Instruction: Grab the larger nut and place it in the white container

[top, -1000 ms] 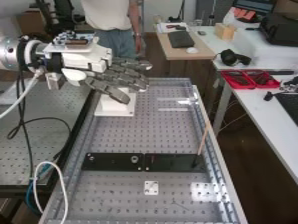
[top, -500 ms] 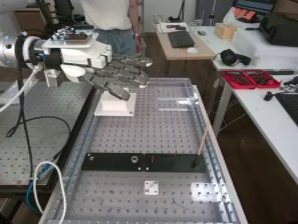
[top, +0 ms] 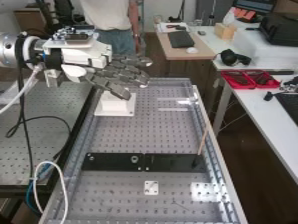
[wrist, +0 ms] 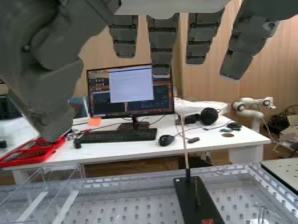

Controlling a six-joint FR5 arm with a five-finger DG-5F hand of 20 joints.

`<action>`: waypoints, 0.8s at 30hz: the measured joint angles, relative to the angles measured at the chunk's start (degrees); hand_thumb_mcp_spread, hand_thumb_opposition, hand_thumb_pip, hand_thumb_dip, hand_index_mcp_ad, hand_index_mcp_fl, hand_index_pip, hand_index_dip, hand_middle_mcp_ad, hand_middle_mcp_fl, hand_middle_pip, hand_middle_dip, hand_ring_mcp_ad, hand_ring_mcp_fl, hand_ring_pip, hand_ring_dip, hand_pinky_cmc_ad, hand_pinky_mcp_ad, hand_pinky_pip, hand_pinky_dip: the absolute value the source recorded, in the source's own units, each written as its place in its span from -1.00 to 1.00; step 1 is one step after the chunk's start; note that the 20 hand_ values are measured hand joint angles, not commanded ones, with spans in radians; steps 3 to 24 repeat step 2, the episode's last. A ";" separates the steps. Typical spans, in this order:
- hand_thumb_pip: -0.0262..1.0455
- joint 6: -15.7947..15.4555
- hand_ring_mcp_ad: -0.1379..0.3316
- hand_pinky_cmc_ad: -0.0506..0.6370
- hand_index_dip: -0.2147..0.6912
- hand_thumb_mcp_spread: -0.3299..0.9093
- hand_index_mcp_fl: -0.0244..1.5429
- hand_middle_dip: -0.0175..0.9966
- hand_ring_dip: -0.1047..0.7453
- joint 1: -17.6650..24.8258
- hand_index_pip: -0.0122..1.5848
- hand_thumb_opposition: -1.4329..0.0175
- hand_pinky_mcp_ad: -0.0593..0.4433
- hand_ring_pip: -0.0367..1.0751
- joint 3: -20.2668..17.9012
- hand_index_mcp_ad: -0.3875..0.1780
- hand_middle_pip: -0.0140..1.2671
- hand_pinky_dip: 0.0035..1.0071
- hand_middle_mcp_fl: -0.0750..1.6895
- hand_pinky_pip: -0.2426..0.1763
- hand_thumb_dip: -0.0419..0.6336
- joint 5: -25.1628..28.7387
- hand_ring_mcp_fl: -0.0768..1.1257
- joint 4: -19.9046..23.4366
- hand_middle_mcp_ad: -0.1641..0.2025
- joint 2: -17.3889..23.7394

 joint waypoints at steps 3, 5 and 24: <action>0.41 0.05 0.26 0.17 -0.94 -0.26 -0.92 -0.49 -0.50 -0.03 -0.79 -0.10 0.47 -0.75 0.03 0.01 -0.79 -0.20 -0.78 -0.20 -0.35 -0.10 -0.86 0.08 0.27 0.00; 0.41 0.05 0.26 0.17 -0.94 -0.26 -0.92 -0.49 -0.50 -0.03 -0.79 -0.10 0.47 -0.75 0.03 0.01 -0.79 -0.20 -0.78 -0.20 -0.35 -0.10 -0.86 0.08 0.27 0.00; 0.41 0.05 0.26 0.17 -0.94 -0.26 -0.92 -0.49 -0.50 -0.03 -0.79 -0.10 0.47 -0.75 0.03 0.01 -0.79 -0.20 -0.78 -0.20 -0.35 -0.10 -0.86 0.08 0.27 0.00</action>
